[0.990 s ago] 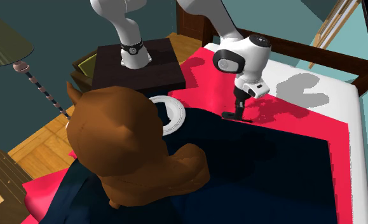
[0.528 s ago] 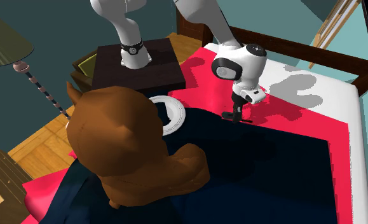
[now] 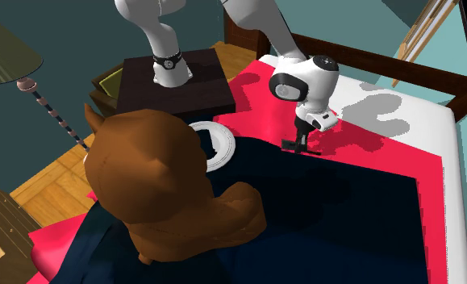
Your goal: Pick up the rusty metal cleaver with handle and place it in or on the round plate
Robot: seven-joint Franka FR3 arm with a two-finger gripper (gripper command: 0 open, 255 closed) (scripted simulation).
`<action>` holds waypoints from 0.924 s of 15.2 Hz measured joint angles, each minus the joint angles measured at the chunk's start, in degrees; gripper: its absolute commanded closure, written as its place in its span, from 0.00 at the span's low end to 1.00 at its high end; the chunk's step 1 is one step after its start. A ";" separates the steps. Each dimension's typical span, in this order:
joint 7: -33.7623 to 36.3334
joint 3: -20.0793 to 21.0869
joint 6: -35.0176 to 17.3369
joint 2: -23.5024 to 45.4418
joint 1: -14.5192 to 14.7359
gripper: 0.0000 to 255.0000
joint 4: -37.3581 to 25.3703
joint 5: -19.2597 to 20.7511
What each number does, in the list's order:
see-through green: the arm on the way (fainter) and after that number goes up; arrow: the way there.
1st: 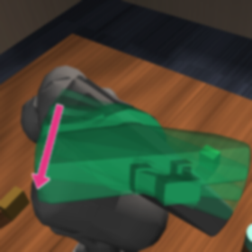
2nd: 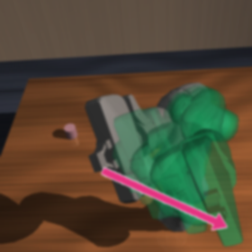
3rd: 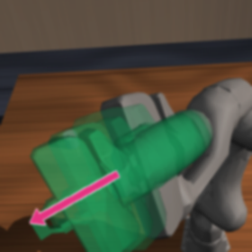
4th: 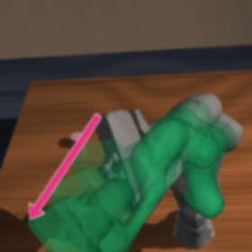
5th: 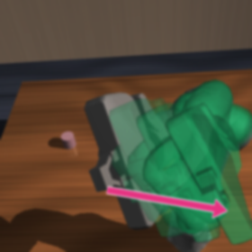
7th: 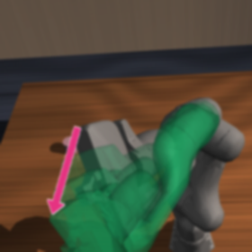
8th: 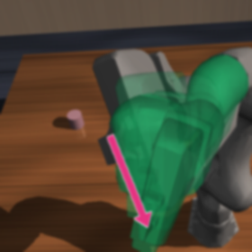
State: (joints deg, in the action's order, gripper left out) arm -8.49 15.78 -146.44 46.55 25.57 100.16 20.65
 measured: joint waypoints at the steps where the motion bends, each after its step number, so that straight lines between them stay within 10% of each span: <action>1: 0.01 -0.03 -0.04 0.03 -0.02 1.00 -0.02 0.00; 13: -0.31 0.53 1.27 -2.25 -0.69 1.00 0.99 -0.57; 14: -0.31 0.54 1.27 -2.27 -0.69 0.00 0.98 -0.57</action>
State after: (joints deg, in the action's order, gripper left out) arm -8.79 16.31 -145.18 44.29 24.89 101.14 20.09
